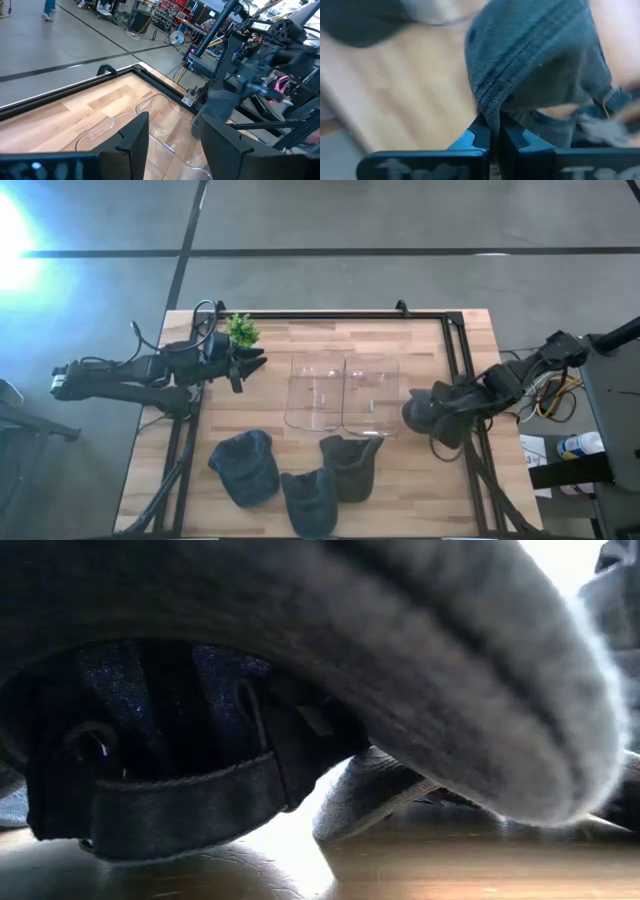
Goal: Pick & Place hat
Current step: Put the right black cap into the right transparent bin
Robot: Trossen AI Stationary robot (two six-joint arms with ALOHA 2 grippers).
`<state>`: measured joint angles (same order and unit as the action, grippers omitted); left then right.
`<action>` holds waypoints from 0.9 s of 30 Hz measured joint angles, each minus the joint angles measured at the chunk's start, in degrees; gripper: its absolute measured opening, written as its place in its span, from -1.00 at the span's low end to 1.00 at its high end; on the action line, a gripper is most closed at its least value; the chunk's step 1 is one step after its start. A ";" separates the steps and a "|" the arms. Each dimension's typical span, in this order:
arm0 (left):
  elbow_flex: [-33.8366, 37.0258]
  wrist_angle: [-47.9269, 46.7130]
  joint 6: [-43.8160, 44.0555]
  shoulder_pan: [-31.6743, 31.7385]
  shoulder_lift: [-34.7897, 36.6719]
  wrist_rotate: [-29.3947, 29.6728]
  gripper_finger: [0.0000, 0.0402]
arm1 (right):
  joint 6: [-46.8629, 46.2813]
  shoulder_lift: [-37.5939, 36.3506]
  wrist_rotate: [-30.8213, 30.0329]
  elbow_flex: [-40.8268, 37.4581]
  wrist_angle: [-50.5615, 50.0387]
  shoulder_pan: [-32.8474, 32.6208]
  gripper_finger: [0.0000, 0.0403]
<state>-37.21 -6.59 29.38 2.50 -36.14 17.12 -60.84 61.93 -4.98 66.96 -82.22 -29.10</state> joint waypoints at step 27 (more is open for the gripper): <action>0.02 0.04 -0.96 0.00 -0.06 0.04 -0.18 | -20.93 7.09 9.55 -24.90 56.74 -15.68 -0.96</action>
<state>-37.19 -6.55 28.42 2.50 -36.20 17.17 -81.77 69.03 4.57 42.06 -25.48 -44.77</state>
